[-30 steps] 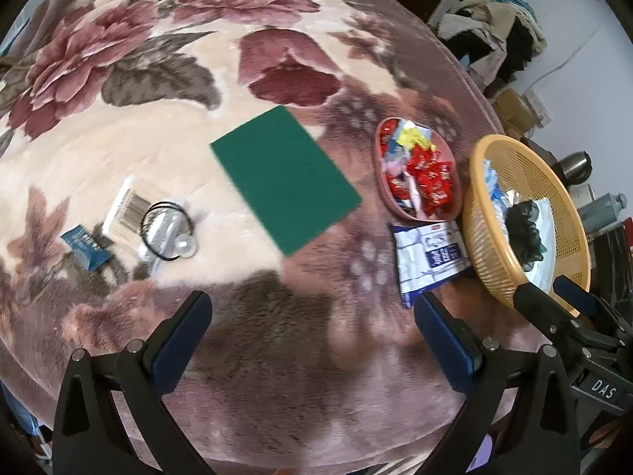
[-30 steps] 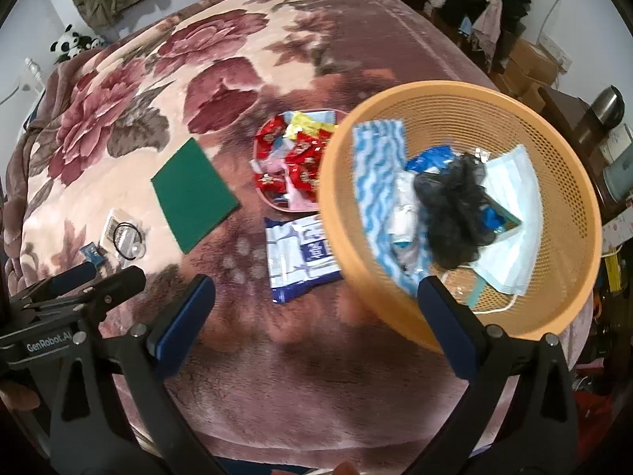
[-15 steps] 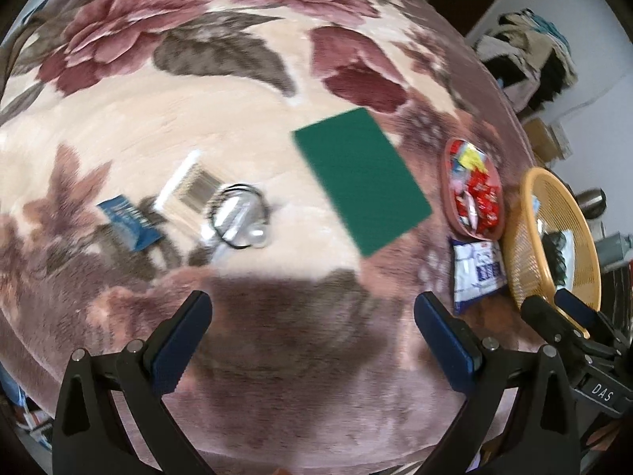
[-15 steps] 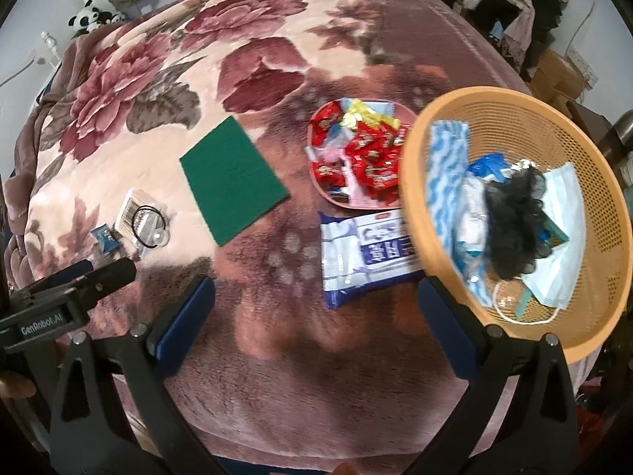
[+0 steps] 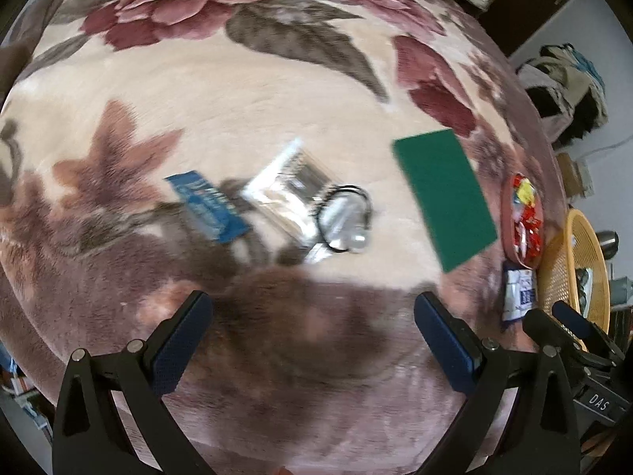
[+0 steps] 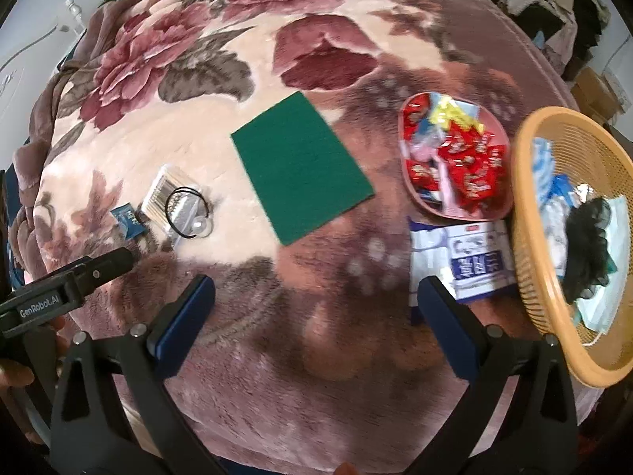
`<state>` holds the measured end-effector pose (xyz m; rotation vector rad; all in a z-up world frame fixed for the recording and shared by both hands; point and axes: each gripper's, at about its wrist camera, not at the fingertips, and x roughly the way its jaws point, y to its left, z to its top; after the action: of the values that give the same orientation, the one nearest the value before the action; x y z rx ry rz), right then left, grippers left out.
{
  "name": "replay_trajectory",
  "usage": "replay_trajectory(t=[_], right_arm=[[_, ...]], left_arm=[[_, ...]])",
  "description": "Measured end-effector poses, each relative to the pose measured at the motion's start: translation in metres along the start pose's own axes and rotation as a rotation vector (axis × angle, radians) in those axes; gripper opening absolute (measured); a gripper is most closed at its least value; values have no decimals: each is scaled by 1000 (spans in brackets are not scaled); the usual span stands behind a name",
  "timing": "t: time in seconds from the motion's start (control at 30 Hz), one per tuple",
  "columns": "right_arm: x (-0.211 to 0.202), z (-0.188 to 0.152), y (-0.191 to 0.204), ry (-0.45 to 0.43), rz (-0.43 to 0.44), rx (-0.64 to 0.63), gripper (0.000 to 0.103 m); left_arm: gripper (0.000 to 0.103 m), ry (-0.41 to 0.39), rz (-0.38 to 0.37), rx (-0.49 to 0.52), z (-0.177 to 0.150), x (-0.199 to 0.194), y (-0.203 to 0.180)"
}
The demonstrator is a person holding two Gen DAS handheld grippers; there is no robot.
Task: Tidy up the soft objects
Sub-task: 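Lower both tools toward the pearl hair tie and blue snack packet, then grasp the black pearl hair tie with the right tool while the left tool grasps the blue snack packet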
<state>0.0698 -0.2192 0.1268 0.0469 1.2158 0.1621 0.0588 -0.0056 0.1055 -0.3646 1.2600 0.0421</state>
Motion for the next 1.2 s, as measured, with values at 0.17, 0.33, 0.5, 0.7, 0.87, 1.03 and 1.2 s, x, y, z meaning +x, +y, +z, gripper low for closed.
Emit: replay_trajectory(t=[0.17, 0.33, 0.5, 0.7, 0.87, 1.03, 1.2], right_arm=[[17, 3, 20, 29, 45, -23, 103], [36, 7, 49, 50, 102, -53, 100], [54, 17, 74, 64, 117, -86, 76], [81, 26, 104, 79, 92, -183, 57], [108, 29, 117, 109, 67, -218, 57], [131, 30, 120, 140, 66, -215, 37], [136, 28, 122, 127, 81, -243, 24]], left_arm=[[102, -1, 13, -55, 4, 2, 32], [102, 4, 29, -104, 8, 6, 64], [102, 6, 43, -147, 13, 9, 92], [102, 2, 45, -189, 19, 13, 117], [102, 10, 35, -196, 25, 20, 123], [102, 19, 20, -204, 32, 30, 121], [101, 17, 8, -204, 35, 36, 115]])
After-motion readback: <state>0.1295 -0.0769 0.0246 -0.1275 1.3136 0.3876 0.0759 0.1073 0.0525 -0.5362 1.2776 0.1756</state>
